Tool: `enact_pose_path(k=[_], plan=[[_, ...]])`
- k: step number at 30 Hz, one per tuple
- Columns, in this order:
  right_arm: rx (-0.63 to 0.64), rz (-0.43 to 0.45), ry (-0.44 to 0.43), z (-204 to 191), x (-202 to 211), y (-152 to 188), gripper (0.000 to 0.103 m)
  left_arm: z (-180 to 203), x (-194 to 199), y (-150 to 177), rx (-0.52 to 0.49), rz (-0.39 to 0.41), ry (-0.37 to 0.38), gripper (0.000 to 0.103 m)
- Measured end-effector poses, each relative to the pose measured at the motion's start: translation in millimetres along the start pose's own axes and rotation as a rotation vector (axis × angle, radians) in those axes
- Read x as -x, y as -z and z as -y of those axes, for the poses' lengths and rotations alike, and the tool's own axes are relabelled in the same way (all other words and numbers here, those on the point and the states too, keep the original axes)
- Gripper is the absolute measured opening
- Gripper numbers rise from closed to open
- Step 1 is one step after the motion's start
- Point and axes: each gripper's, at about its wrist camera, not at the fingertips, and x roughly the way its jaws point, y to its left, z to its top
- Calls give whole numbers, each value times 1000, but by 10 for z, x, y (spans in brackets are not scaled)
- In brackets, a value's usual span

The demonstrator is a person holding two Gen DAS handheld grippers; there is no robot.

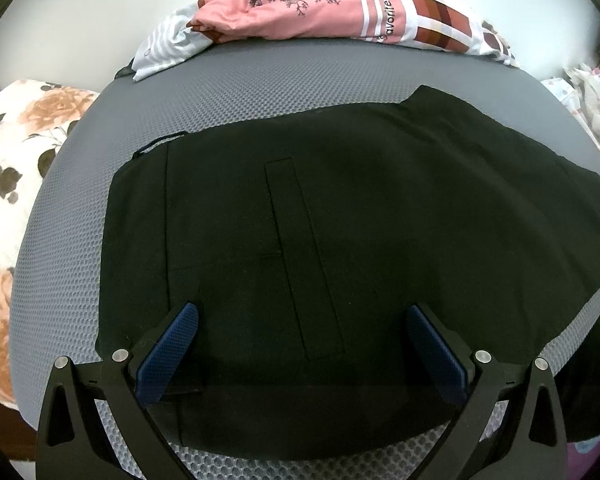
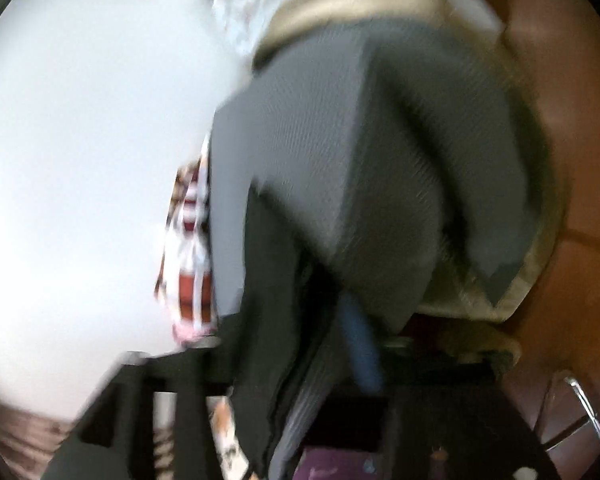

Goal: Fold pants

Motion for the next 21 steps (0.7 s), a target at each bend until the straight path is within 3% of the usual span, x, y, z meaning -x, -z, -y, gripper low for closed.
enact_pose_path(k=[4,6,8,9,11,13,18,21], plan=[[-26,-33,46,60,-23,-61,64,-4,4,12,5,10,-2,103],[-9,-65,20,1,-151,-41,64,-7,2,9,10,12,-3,103],[16,-92,22,-79,-265,-44,59,-7,5,2,13,10,-7,103],[25,-110,17,-120,-334,-34,45,-5,10,3,13,9,-8,103],[48,-121,55,-190,-370,15,39,-1,24,-8,14,7,-16,103],[98,-111,119,-265,-346,46,16,6,65,-25,21,11,-41,103],[161,-75,71,-404,-224,108,13,132,446,-118,40,130,-29,103],[210,-71,89,-482,-271,111,14,299,707,-163,25,215,-5,103]])
